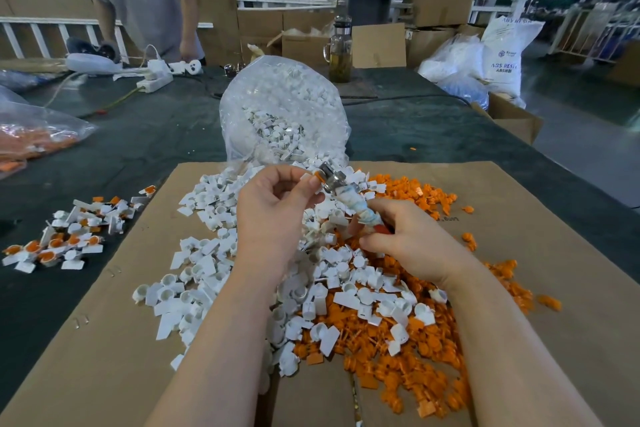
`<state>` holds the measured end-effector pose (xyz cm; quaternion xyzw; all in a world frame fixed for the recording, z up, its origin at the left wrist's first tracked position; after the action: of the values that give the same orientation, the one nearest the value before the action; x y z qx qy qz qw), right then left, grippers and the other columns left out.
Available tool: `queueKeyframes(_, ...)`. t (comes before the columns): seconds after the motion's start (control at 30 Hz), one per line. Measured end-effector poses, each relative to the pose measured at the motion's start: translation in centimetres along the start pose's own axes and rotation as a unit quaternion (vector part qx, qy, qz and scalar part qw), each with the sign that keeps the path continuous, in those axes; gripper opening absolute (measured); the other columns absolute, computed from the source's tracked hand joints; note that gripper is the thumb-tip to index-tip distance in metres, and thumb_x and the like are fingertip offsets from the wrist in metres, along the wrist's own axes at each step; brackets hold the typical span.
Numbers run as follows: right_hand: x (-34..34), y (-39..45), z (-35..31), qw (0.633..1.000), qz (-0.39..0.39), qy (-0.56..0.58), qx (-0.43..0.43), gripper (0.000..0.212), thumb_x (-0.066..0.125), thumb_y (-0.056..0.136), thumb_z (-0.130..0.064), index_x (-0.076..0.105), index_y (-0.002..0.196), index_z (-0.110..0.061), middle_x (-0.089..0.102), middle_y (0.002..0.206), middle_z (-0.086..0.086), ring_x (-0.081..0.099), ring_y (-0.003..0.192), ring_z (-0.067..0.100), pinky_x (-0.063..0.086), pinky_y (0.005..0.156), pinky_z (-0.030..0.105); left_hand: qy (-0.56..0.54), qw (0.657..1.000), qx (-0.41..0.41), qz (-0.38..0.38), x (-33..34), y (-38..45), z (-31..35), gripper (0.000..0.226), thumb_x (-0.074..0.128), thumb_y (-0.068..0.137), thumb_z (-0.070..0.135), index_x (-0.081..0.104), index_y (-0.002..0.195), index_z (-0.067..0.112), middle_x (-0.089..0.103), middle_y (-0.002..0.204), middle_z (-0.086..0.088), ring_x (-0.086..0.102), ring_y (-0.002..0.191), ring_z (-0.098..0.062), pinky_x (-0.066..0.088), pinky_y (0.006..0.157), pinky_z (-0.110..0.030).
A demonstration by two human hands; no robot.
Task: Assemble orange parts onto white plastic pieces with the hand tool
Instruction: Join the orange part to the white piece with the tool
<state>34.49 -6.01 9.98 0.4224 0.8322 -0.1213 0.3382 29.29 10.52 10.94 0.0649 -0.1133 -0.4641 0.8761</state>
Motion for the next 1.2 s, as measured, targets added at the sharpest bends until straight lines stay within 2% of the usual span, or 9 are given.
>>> queueKeyframes(0.13,0.2,0.0,-0.1,1.0,0.011,0.002,-0.011,0.011,0.06,0.086,-0.007,0.067,0.088,-0.015,0.058,0.063,-0.014,0.052,0.055,0.001,0.045,0.056,0.027,-0.031,0.999,0.0,-0.005,0.0,0.0,0.1,0.016,0.069,0.088,0.001,0.066,0.079,0.014,0.07,0.063,0.008,0.072,0.062,-0.011,0.053,0.061,-0.014)
queueKeyframes(0.4,0.7,0.4,-0.3,0.999,0.017,-0.021,-0.017,0.016,0.055,0.084,-0.002,0.064,0.078,-0.014,0.054,0.056,-0.01,0.045,0.045,0.001,0.036,0.046,0.02,-0.038,0.999,0.006,-0.002,-0.2,0.1,0.2,0.016,0.066,0.088,-0.004,0.065,0.079,0.009,0.068,0.062,0.008,0.069,0.06,-0.008,0.059,0.067,-0.02)
queueKeyframes(0.53,0.9,0.5,-0.3,0.998,0.035,-0.039,-0.025,0.007,0.058,0.087,-0.011,0.065,0.084,-0.012,0.06,0.068,0.0,0.047,0.05,0.003,0.04,0.051,0.03,-0.049,0.999,-0.01,-0.003,-0.4,0.0,0.2,0.012,0.066,0.089,0.0,0.066,0.082,0.008,0.07,0.064,0.008,0.069,0.061,-0.007,0.057,0.066,-0.019)
queueKeyframes(0.63,0.6,0.6,-0.1,0.996,0.075,-0.05,-0.025,0.006,0.06,0.089,-0.019,0.065,0.089,-0.014,0.063,0.074,0.003,0.05,0.056,0.009,0.044,0.054,0.036,-0.14,0.987,-0.069,0.048,-1.9,0.1,-0.4,0.002,0.066,0.09,0.007,0.068,0.089,0.008,0.076,0.076,0.002,0.072,0.07,-0.009,0.06,0.072,-0.022)
queueKeyframes(0.7,0.2,0.5,0.1,0.992,0.106,-0.058,-0.021,0.005,0.06,0.089,-0.019,0.064,0.09,-0.016,0.062,0.074,0.001,0.05,0.058,0.01,0.042,0.054,0.032,-0.255,0.948,-0.131,0.136,-3.9,0.1,-1.3,0.006,0.066,0.091,0.009,0.068,0.097,0.006,0.078,0.084,-0.002,0.074,0.077,-0.009,0.06,0.072,-0.022)
queueKeyframes(0.8,-0.5,0.5,0.6,0.987,0.149,-0.062,-0.009,0.005,0.059,0.09,-0.018,0.061,0.085,-0.018,0.058,0.069,-0.003,0.05,0.058,0.01,0.038,0.052,0.027,-0.42,0.843,-0.186,0.28,-6.9,-0.3,-2.7,0.009,0.063,0.094,0.008,0.063,0.102,0.004,0.077,0.093,-0.008,0.074,0.074,-0.008,0.059,0.066,-0.021)
queueKeyframes(0.9,-0.9,0.5,1.1,0.981,0.174,-0.084,0.008,0.008,0.059,0.091,-0.022,0.06,0.084,-0.02,0.056,0.067,-0.007,0.049,0.059,0.009,0.033,0.052,0.025,-0.506,0.774,-0.181,0.335,-9.0,-0.2,-3.3,0.022,0.053,0.1,0.009,0.06,0.121,0.004,0.074,0.097,-0.007,0.074,0.075,-0.009,0.058,0.059,-0.022)
queueKeyframes(1.03,-1.4,0.5,2.0,0.972,0.2,-0.115,0.052,0.008,0.057,0.091,-0.025,0.06,0.086,-0.02,0.059,0.072,-0.005,0.054,0.063,0.012,0.033,0.052,0.025,-0.551,0.733,-0.163,0.366,-10.6,-0.1,-3.9,0.035,0.039,0.106,0.012,0.049,0.139,0.004,0.07,0.1,-0.009,0.072,0.076,-0.01,0.056,0.051,-0.024)
queueKeyframes(1.2,-2.5,0.1,3.6,0.949,0.249,-0.138,0.138,0.018,0.053,0.093,-0.028,0.051,0.075,-0.024,0.058,0.069,-0.005,0.053,0.058,0.012,0.031,0.047,0.024,-0.566,0.716,-0.147,0.382,-10.9,-0.3,-4.1,0.031,0.041,0.105,0.013,0.059,0.13,0.004,0.071,0.097,-0.008,0.073,0.084,-0.011,0.061,0.065,-0.024)
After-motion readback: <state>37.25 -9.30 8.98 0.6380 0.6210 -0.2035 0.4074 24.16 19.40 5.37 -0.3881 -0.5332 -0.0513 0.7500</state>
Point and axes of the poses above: each hand's wrist, its own y-axis towards the middle knuckle, its own x-axis out of the palm, z = x × y, the point moved 7 cm from there along y, towards the middle knuckle
